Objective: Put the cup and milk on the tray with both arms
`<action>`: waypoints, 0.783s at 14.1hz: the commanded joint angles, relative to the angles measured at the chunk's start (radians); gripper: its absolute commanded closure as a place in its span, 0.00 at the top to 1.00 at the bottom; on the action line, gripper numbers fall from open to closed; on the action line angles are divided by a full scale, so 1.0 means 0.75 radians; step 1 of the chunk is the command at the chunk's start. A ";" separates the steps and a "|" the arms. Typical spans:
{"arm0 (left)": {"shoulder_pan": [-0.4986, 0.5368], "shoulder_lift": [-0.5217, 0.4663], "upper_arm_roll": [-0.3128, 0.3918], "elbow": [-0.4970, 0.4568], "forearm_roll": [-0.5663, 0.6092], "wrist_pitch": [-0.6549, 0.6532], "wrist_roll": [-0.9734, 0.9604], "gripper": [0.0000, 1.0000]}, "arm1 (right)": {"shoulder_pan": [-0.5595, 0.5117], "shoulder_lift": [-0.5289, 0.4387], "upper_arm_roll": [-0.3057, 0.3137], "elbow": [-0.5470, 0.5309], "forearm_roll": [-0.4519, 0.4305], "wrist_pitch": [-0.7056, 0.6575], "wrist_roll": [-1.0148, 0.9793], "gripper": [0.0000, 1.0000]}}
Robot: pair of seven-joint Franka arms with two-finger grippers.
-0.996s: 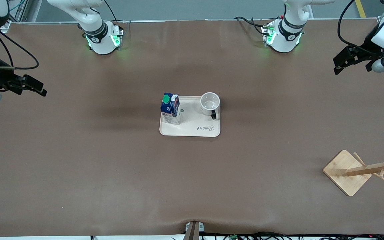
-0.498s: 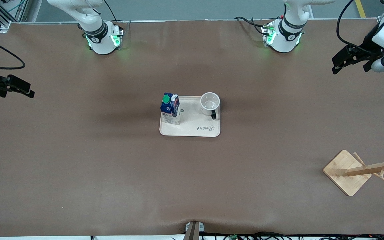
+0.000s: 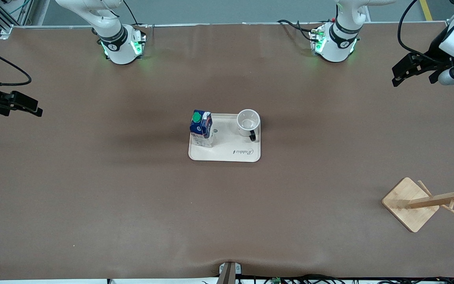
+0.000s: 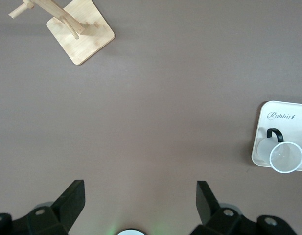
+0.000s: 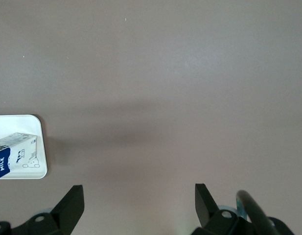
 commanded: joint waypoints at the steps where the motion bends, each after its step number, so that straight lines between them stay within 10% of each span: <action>1: -0.002 0.008 0.011 0.033 -0.018 -0.029 0.023 1.00 | 0.004 -0.068 0.010 -0.097 -0.046 0.064 -0.012 1.00; 11: -0.006 0.006 -0.001 0.041 -0.018 -0.058 0.021 1.00 | 0.000 -0.121 0.010 -0.187 -0.046 0.091 -0.012 1.00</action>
